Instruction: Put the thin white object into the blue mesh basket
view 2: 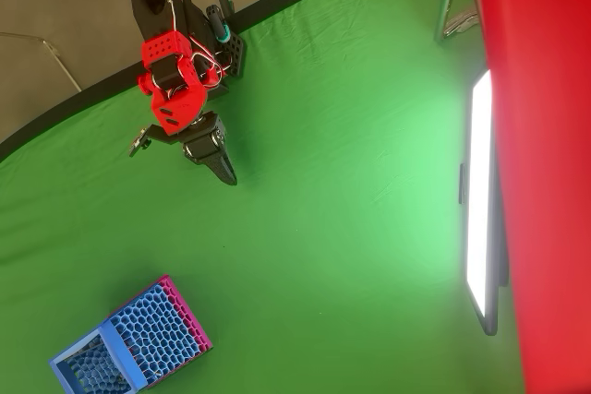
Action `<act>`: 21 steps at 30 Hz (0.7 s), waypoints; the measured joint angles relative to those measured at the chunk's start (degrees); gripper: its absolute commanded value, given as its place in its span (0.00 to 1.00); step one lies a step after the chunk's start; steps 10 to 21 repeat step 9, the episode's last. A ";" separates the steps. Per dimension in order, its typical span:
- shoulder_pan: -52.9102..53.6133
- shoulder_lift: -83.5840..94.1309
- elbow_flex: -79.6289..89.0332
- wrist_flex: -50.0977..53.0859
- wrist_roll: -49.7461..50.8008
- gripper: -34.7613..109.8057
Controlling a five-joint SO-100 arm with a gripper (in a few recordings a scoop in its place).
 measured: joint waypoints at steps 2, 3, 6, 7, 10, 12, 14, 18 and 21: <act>0.44 0.00 0.00 0.00 0.18 0.25; 0.44 0.00 0.00 0.00 0.18 0.25; 0.44 0.00 0.00 0.00 0.18 0.25; 0.44 0.00 0.00 0.00 0.18 0.25; 0.44 0.00 0.00 0.09 0.18 0.25; 0.44 0.00 0.00 0.09 0.18 0.25; 0.44 0.00 0.00 0.09 0.18 0.25; 0.44 0.00 0.00 0.09 0.18 0.25; 0.44 0.00 0.00 0.09 0.18 0.25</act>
